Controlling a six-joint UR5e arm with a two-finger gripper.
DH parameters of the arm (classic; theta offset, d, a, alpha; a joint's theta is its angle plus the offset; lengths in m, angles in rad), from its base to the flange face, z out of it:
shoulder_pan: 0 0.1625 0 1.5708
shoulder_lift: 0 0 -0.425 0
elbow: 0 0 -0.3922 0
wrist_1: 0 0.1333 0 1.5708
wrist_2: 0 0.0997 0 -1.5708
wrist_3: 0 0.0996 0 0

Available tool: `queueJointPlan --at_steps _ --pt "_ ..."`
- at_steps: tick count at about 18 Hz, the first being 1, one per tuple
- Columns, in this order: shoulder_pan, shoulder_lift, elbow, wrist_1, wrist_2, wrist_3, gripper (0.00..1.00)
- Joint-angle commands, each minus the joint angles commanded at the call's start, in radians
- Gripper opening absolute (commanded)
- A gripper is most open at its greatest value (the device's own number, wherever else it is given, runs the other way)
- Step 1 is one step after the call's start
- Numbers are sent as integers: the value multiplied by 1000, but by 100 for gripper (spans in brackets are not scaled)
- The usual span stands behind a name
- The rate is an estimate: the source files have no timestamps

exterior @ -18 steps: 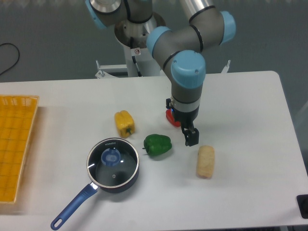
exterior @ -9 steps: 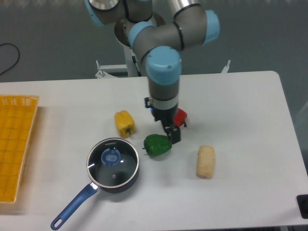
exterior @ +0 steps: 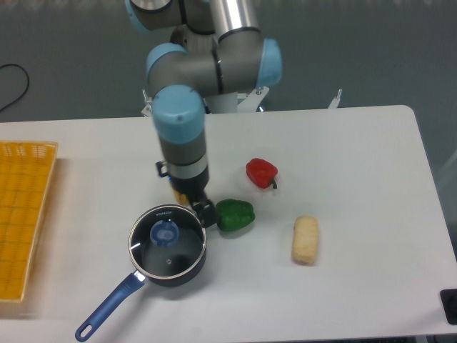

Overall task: Open the lid
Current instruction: 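Move the gripper over the saucepan and lower it to the lid knob, then close the gripper on the blue knob of the glass lid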

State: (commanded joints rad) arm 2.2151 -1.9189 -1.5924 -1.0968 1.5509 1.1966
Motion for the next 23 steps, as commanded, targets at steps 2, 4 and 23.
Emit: queueJointPlan --at_steps 2,4,23 --pt "-11 -25 26 0 2 -23 100" --pt "-28 -41 40 0 3 -29 100" --pt "-72 -114 54 26 46 -60 100"
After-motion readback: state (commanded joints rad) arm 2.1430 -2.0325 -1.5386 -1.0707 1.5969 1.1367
